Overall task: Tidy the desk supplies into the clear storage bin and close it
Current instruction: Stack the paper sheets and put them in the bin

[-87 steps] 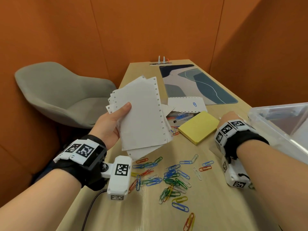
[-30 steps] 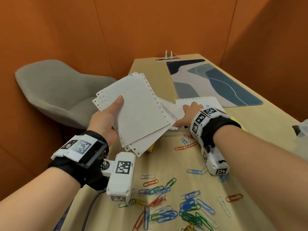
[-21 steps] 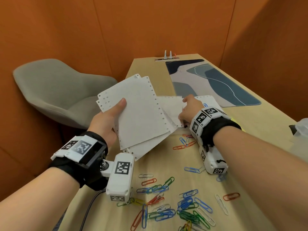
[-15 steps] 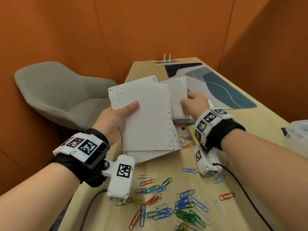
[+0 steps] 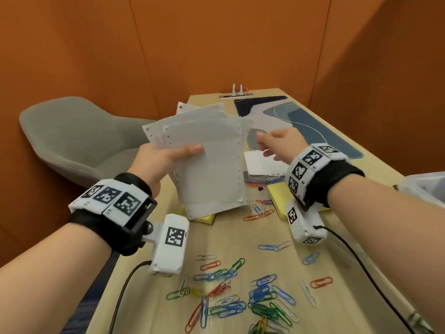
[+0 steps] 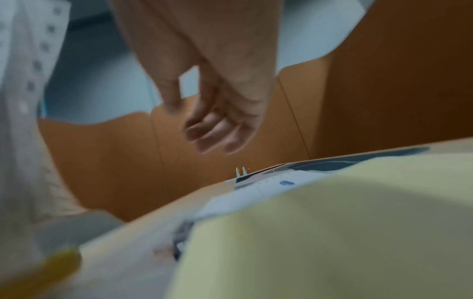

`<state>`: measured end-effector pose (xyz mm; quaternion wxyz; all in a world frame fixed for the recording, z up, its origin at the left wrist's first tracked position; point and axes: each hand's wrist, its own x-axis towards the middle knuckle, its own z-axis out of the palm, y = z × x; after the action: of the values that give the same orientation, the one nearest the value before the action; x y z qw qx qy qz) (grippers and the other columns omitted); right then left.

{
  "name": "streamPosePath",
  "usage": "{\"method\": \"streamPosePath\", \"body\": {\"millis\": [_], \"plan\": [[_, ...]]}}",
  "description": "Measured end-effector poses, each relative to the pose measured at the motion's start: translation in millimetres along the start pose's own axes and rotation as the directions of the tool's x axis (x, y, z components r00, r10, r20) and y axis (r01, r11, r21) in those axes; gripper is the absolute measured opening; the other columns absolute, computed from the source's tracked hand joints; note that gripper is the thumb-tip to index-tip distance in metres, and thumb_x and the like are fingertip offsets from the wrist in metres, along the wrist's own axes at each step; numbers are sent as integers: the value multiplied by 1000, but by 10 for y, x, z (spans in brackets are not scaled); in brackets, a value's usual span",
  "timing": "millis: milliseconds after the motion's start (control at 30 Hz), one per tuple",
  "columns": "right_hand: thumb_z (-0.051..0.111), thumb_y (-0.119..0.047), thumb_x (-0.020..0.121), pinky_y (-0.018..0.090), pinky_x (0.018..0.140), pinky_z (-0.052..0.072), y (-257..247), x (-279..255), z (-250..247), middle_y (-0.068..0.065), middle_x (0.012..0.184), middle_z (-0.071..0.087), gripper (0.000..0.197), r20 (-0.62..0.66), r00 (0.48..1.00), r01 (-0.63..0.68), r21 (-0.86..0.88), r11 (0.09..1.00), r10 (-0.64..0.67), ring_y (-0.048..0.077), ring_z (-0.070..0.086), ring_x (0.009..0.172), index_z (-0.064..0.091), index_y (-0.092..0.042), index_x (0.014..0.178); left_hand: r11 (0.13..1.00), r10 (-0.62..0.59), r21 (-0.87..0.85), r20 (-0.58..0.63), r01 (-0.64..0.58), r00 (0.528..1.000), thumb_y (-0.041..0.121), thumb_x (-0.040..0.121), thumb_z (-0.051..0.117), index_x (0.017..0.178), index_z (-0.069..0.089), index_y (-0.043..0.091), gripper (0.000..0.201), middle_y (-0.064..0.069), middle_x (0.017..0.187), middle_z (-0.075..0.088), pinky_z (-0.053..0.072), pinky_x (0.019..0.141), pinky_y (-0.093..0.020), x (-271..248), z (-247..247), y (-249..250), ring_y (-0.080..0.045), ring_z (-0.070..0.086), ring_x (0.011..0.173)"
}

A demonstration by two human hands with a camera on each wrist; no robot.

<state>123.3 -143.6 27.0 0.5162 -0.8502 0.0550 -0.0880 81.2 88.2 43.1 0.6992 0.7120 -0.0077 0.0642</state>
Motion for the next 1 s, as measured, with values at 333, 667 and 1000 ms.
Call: {"method": "streamPosePath", "body": {"millis": [333,667,1000], "plan": [[55,-60,72,42,94,44,337,197,394,9,115,63,63,112,982,-14,-756,655,150,32,58,106,57,-16,118,975,-35,-219,-17,31,999,27,61,79,122,61,18,65,0,119,68,48,95,-49,77,-166,-66,-22,64,111],[59,-38,85,48,91,50,347,382,418,14,111,63,27,144,969,36,-888,458,202,35,60,103,54,-12,81,920,-122,-376,-18,107,992,12,73,71,123,60,13,50,-4,118,69,51,93,-45,47,-176,-144,-23,66,108],[30,-93,37,53,89,42,569,531,513,7,112,63,96,111,971,-21,-844,537,213,36,58,98,53,-33,108,930,-107,-356,-7,98,994,12,80,67,126,58,14,47,-5,121,67,53,88,-49,-12,-315,-165,-24,65,109]]}}
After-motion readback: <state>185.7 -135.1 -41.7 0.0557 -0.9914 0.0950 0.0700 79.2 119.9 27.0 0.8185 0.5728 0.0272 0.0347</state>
